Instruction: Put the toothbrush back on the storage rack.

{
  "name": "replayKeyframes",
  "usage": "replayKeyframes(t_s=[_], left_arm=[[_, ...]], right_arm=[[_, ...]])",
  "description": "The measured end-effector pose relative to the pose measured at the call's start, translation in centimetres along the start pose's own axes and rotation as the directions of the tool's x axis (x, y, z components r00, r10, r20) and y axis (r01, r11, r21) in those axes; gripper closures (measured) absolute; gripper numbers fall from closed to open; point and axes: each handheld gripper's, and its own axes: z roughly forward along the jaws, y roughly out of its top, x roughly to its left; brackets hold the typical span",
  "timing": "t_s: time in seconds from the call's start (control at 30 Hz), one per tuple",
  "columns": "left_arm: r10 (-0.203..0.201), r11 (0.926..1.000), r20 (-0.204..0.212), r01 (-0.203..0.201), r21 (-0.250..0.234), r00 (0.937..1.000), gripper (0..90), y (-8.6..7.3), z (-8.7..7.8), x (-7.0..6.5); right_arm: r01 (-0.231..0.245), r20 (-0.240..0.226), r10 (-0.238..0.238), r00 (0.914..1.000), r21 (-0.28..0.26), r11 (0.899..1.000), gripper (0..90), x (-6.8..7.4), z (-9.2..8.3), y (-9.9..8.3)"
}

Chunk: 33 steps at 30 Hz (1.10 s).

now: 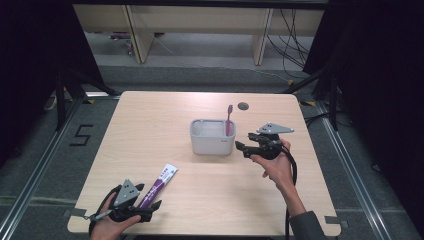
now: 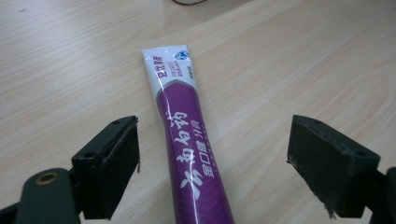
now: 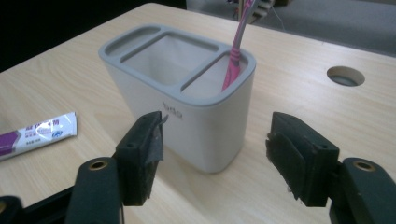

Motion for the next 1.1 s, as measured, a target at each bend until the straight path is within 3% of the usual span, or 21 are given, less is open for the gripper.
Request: replayKeyframes(t_s=[0.03, 0.07, 0.13, 0.27, 0.4, 0.43, 0.47, 0.53, 0.57, 0.6, 0.67, 0.73, 0.77, 0.8, 0.83, 0.93, 0.97, 1.03, 1.07, 1.1], left_arm=[[0.001, 1.0000, 0.000, -0.001, 0.002, 1.0000, 16.3, 0.0, 0.0, 0.0], [0.000, 1.0000, 0.000, 0.000, 0.002, 1.0000, 16.3, 0.0, 0.0, 0.0], [0.000, 1.0000, 0.000, 0.000, 0.002, 1.0000, 16.3, 0.0, 0.0, 0.0], [0.002, 1.0000, 0.003, -0.002, 0.003, 1.0000, 16.3, 0.0, 0.1, -0.1], [-0.008, 0.9999, 0.001, 0.008, -0.009, 1.0000, 16.3, -0.1, 0.1, -0.1], [0.014, 0.9999, -0.014, -0.014, 0.006, 0.9998, 16.3, 0.0, 0.1, 0.1], [-0.002, 1.0000, -0.005, 0.002, -0.006, 1.0000, 16.3, -0.1, 0.1, 0.0], [0.010, 0.9999, -0.011, -0.010, 0.003, 0.9999, 16.3, 0.0, 0.1, 0.0], [-0.007, 0.9999, -0.001, 0.007, -0.014, 1.0000, 16.3, -0.1, 0.2, -0.1], [-0.009, 0.9999, -0.001, 0.009, -0.014, 1.0000, 16.3, -0.1, 0.2, -0.1], [0.007, 1.0000, -0.006, -0.007, 0.007, 1.0000, 16.3, 0.0, 0.1, 0.0], [0.003, 1.0000, -0.005, -0.003, 0.003, 1.0000, 16.3, -0.1, 0.1, 0.0], [0.000, 1.0000, -0.002, 0.000, 0.002, 1.0000, 16.3, -0.1, 0.1, 0.0], [-0.008, 0.9999, 0.000, 0.008, -0.007, 1.0000, 16.3, -0.1, 0.2, -0.1], [-0.015, 0.9998, 0.002, 0.015, -0.013, 0.9999, 16.3, -0.1, 0.2, -0.1], [-0.013, 0.9999, 0.000, 0.013, -0.007, 0.9999, 16.3, -0.1, 0.2, -0.1], [-0.012, 0.9999, -0.001, 0.012, -0.007, 0.9999, 16.3, -0.1, 0.2, -0.1], [-0.011, 0.9999, -0.003, 0.011, -0.007, 0.9999, 16.3, -0.1, 0.2, -0.1], [-0.003, 1.0000, -0.004, 0.003, 0.001, 1.0000, 16.3, -0.1, 0.1, 0.0], [-0.012, 0.9999, -0.008, 0.012, -0.004, 0.9999, 16.3, -0.1, 0.1, -0.1]], right_arm=[[0.016, 0.004, -0.016, 0.9999, -0.012, 1.000, 35.6, 0.0, 0.0, -0.1], [-0.004, -0.015, 0.004, 0.9999, 0.001, 1.000, 35.1, 0.1, 0.0, -0.3], [0.012, 0.001, -0.012, 0.9999, 0.005, 1.000, 33.6, 0.2, -0.1, -0.5], [-0.011, -0.013, 0.011, 0.9999, 0.004, 1.000, 32.8, 0.6, -0.2, -1.1], [0.010, -0.018, -0.010, 0.9998, 0.014, 1.000, 31.9, 1.1, -0.2, -1.6], [0.004, -0.021, -0.004, 0.9998, 0.015, 1.000, 31.6, 1.3, -0.1, -1.8], [0.030, -0.011, -0.030, 0.9995, 0.026, 0.999, 31.5, 1.2, -0.3, -1.9], [0.005, -0.020, -0.004, 0.9998, 0.028, 1.000, 31.2, 1.6, -0.2, -2.3], [0.033, -0.015, -0.033, 0.9994, 0.029, 0.999, 31.2, 1.5, -0.3, -2.4], [0.001, -0.014, 0.000, 0.9999, 0.038, 0.999, 31.2, 1.7, -0.4, -2.5], [0.025, -0.009, -0.025, 0.9996, 0.029, 0.999, 31.2, 1.6, -0.5, -2.8], [-0.002, -0.023, 0.003, 0.9997, 0.032, 0.999, 31.1, 1.9, -0.6, -3.1], [0.022, -0.016, -0.022, 0.9996, 0.039, 0.999, 31.1, 1.8, -0.8, -3.2], [-0.010, -0.021, 0.011, 0.9997, 0.035, 0.999, 31.1, 2.0, -0.7, -3.4], [0.019, -0.019, -0.018, 0.9997, 0.045, 0.999, 31.1, 1.8, -0.9, -3.4], [0.029, -0.021, -0.028, 0.9994, 0.044, 0.999, 31.1, 1.9, -1.0, -3.8], [-0.006, -0.016, 0.007, 0.9999, 0.049, 0.999, 31.1, 2.1, -1.1, -3.9], [0.010, -0.030, -0.009, 0.9995, 0.050, 0.999, 31.1, 2.0, -1.2, -4.1], [-0.015, -0.026, 0.017, 0.9995, 0.048, 0.999, 31.0, 2.3, -1.2, -4.3], [0.001, -0.026, 0.001, 0.9997, 0.056, 0.998, 30.7, 2.2, -1.3, -4.3]])
